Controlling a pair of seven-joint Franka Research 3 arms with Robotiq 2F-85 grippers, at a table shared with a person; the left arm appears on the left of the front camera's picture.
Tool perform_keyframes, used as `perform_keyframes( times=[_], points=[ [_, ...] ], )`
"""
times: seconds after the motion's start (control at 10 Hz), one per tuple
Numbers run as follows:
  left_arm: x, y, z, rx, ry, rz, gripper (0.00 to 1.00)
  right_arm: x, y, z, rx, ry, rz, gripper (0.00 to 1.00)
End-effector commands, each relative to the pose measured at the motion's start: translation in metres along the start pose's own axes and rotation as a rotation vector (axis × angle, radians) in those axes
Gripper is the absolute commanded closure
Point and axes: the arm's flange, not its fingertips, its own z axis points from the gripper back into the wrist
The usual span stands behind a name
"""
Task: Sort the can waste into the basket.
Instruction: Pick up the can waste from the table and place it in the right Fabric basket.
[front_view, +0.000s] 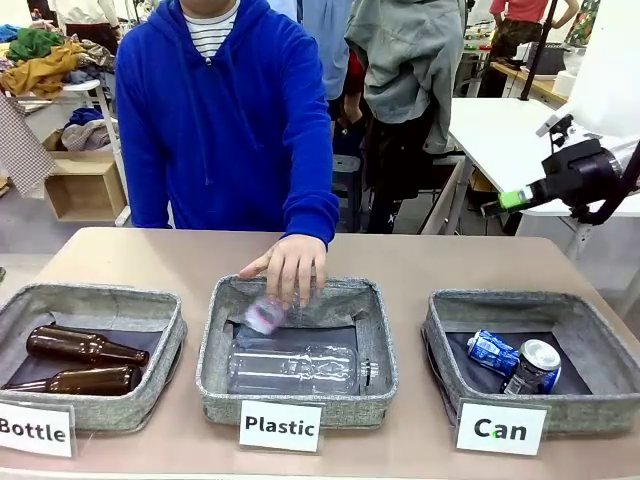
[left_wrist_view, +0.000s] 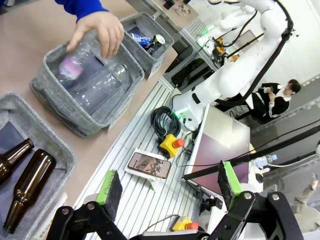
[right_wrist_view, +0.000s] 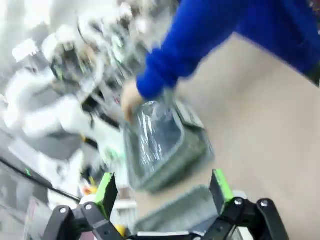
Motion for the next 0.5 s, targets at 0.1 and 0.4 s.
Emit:
perform_keyframes(
  times=[0.1, 0.4],
  points=[
    [-0.001, -0.002, 0.001, -0.006, 0.001, 0.008, 0.0, 0.015, -0.005, -0.005, 0.0, -0.087, -0.015, 0.0],
    [-0.001, -0.002, 0.001, -0.006, 0.001, 0.008, 0.0, 0.001, -0.007, 0.003, 0.015, -0.081, -0.038, 0.0]
  ],
)
